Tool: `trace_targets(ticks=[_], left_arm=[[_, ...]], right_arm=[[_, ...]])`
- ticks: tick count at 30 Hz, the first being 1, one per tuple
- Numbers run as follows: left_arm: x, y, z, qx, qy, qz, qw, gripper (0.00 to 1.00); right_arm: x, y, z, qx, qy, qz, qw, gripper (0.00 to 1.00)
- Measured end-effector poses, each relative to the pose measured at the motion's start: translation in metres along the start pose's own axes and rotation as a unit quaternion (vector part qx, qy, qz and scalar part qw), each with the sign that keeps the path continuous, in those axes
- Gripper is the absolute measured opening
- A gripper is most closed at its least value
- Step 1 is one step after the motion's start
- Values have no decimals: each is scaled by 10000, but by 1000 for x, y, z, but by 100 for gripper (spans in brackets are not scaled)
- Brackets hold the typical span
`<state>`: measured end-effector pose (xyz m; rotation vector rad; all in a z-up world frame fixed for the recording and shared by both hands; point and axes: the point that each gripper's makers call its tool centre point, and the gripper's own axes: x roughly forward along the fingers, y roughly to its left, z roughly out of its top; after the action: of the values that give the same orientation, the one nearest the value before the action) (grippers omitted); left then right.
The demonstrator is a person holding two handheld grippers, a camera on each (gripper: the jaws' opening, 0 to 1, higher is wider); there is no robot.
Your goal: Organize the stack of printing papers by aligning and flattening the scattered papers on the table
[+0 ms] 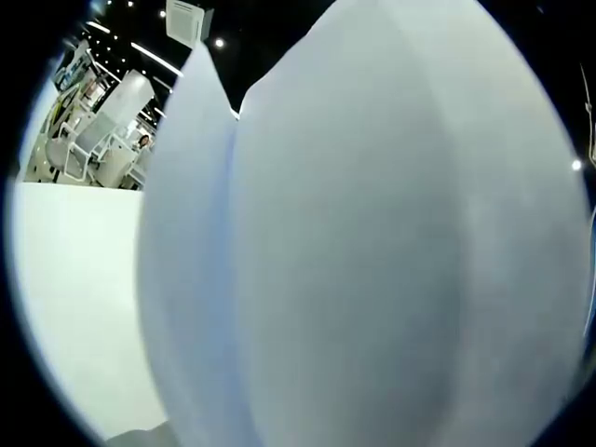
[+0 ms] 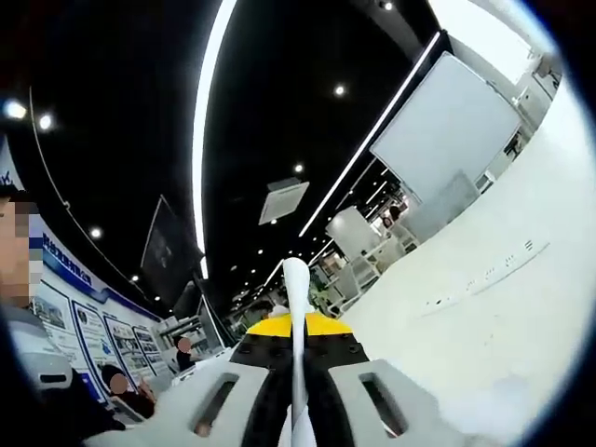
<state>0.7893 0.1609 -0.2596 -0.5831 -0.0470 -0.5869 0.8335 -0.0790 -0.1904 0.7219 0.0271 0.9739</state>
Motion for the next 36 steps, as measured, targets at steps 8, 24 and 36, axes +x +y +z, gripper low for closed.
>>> trace_targets(ticks=[8,24,36], left_arm=[[0,1,0,-6,1,0,10000,8],[1,8,1,-23,-3,3,10000,8],[0,10,1,-19,-3,7,10000,8]], right_arm=[[0,0,4,-46,-28,57,10000,0],[-1,15,16,-73,-311,364,9988,0],[-3,28,24,-70,-523,621,9967,0]])
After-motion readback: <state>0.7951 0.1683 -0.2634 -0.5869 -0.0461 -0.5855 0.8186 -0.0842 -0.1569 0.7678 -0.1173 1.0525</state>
